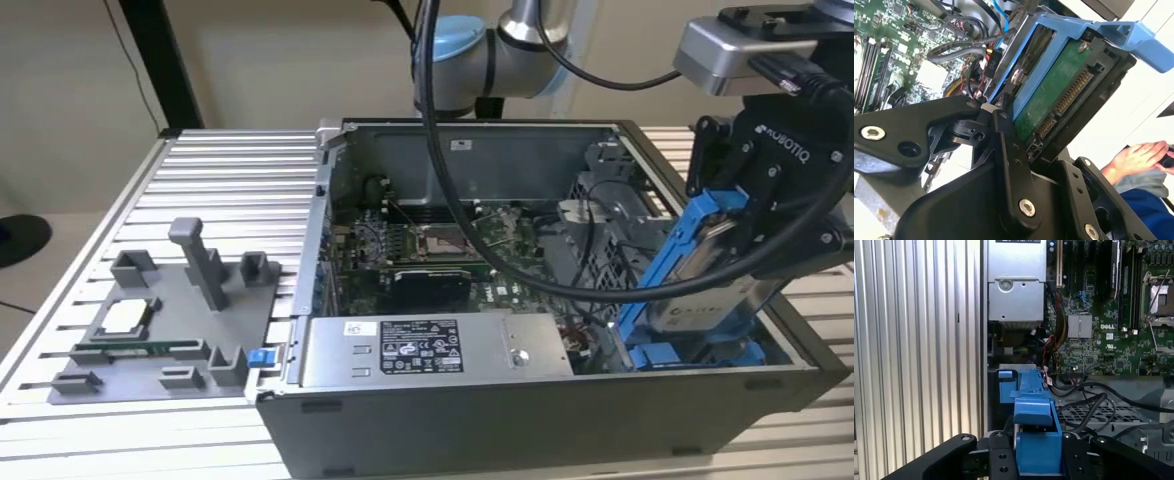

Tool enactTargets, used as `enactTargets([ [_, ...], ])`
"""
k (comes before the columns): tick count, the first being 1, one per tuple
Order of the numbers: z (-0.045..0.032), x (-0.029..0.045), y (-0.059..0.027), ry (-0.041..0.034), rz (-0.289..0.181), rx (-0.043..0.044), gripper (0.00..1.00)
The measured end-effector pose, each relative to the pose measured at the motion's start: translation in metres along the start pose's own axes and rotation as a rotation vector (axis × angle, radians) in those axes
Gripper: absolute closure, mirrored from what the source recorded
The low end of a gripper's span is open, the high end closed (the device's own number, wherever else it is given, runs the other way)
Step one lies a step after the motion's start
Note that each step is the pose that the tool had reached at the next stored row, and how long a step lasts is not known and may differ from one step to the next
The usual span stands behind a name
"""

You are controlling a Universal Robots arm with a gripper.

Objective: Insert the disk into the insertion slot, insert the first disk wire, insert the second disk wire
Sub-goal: 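Insert the disk into the insertion slot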

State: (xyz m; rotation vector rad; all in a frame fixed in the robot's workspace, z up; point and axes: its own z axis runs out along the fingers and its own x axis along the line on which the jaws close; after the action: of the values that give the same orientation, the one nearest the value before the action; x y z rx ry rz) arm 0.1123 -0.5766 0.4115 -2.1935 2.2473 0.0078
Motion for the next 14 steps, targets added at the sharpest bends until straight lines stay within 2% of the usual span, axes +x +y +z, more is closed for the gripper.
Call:
enactTargets([
  [6,0.0032,-0.0004,-0.0032,-0.002,0.0,0.0,1.0],
  [14,0.0171,-0.0011,-0.0036,-0.0061,0.0,-0.0001,1.0],
])
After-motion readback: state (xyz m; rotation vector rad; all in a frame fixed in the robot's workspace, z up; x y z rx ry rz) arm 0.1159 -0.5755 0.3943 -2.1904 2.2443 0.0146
